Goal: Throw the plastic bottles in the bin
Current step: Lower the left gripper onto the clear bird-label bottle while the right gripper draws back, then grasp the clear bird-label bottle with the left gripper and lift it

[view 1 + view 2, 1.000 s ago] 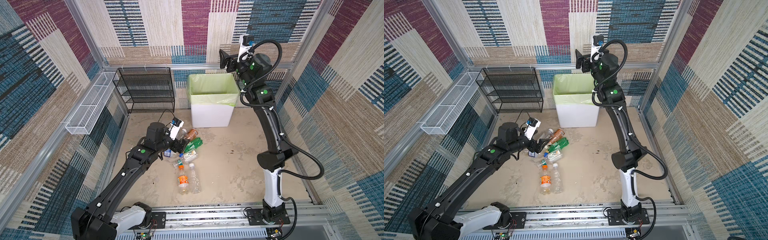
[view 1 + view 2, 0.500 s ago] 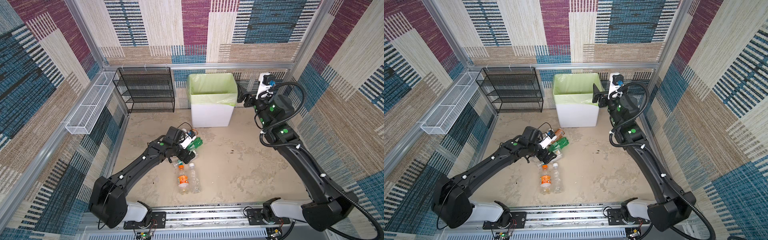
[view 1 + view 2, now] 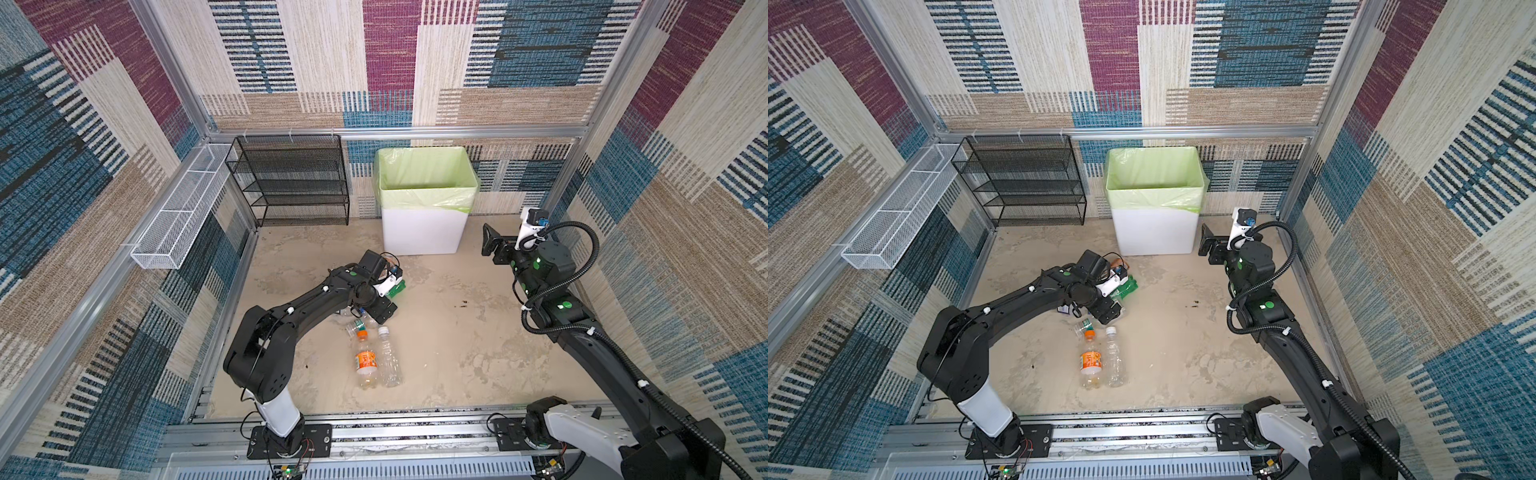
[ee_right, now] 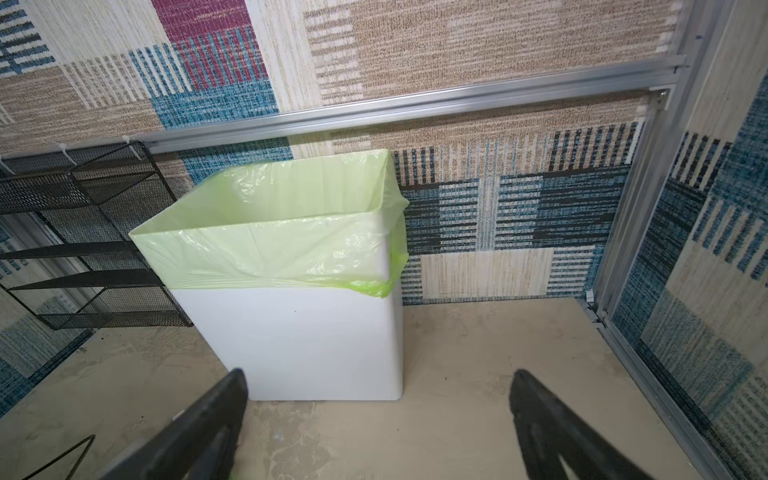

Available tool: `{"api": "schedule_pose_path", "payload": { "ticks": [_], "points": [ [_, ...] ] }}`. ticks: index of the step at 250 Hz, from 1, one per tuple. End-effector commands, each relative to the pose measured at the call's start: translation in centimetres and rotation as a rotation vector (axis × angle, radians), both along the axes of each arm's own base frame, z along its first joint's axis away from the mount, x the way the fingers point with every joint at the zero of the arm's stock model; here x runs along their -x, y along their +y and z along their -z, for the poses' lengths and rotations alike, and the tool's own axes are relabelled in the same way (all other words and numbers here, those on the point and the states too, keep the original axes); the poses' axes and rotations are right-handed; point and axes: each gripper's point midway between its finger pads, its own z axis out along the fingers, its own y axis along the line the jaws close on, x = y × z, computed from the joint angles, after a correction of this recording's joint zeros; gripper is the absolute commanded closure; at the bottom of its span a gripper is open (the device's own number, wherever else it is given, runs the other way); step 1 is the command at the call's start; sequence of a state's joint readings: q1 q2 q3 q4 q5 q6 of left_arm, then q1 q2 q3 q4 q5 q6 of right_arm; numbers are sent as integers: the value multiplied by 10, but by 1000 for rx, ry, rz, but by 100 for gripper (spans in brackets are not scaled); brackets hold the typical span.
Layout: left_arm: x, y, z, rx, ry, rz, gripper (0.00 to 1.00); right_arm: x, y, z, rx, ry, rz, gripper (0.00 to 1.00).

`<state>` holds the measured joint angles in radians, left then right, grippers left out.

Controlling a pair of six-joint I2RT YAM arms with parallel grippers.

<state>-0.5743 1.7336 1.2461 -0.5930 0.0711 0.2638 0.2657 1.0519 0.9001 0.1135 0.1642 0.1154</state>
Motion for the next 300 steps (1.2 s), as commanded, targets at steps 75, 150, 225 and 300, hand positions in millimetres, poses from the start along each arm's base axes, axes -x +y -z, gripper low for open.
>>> {"api": "schedule_pose_path", "payload": {
  "ticks": [75, 150, 225, 300],
  "points": [
    [-4, 4, 25, -80, 49, -20, 20, -2, -4, -4, -45, -49, -7, 1],
    [-12, -4, 21, -56, 38, -11, 43, 0, -11, -6, -43, -53, 23, 0],
    [-18, -15, -35, 64, -71, -18, 48, 4, -18, -9, -40, -45, 54, 0],
    [-22, -23, -133, 265, -301, -31, 49, 0, -15, 0, -47, 0, 45, 1]
  ]
}}
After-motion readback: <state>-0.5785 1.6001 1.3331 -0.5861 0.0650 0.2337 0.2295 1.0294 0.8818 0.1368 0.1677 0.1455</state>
